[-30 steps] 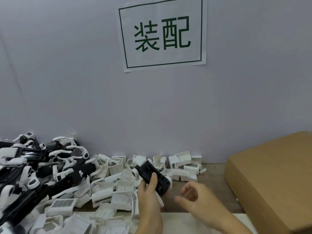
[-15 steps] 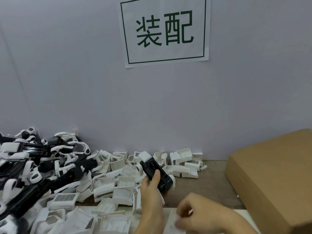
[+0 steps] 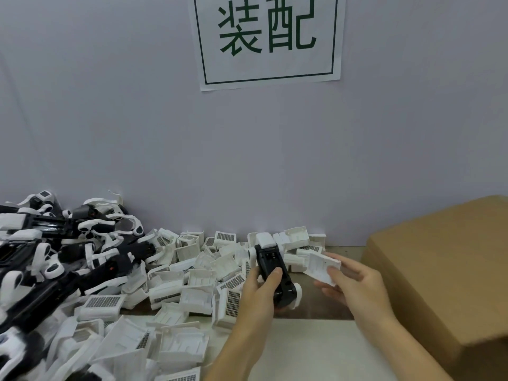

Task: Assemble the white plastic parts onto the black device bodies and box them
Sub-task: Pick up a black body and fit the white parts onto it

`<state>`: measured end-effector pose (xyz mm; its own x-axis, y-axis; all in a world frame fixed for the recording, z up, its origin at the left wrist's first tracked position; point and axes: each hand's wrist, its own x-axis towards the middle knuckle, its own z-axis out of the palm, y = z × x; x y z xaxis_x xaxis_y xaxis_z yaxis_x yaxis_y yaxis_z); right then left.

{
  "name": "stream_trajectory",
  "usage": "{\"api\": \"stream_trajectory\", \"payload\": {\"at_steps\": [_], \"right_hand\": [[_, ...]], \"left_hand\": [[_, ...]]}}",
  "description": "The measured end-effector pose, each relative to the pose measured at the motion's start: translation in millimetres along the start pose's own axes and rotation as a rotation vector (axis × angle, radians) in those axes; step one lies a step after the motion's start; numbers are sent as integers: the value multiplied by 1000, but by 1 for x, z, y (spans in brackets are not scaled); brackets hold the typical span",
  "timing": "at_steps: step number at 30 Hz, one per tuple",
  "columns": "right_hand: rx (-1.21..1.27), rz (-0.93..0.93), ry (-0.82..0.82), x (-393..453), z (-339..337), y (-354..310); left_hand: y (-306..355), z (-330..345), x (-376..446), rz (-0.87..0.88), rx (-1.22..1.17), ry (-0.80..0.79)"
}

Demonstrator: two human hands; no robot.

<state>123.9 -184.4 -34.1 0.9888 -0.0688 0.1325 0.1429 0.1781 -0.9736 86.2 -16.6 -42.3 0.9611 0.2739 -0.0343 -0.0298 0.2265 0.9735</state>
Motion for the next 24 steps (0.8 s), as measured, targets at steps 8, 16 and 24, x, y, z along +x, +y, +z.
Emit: {"api": "stream_trajectory", "payload": {"at_steps": [8,16,24], "right_hand": [[-71,-109,-210,-10,17,5],[-237,-247,-230,-19,31,7],[-291,-355,-45,-17,32,8]], "left_hand": [[3,4,-6,-38,48,-95],[5,3,-7,22,49,-88],[1,1,-4,26,147,-67]]}}
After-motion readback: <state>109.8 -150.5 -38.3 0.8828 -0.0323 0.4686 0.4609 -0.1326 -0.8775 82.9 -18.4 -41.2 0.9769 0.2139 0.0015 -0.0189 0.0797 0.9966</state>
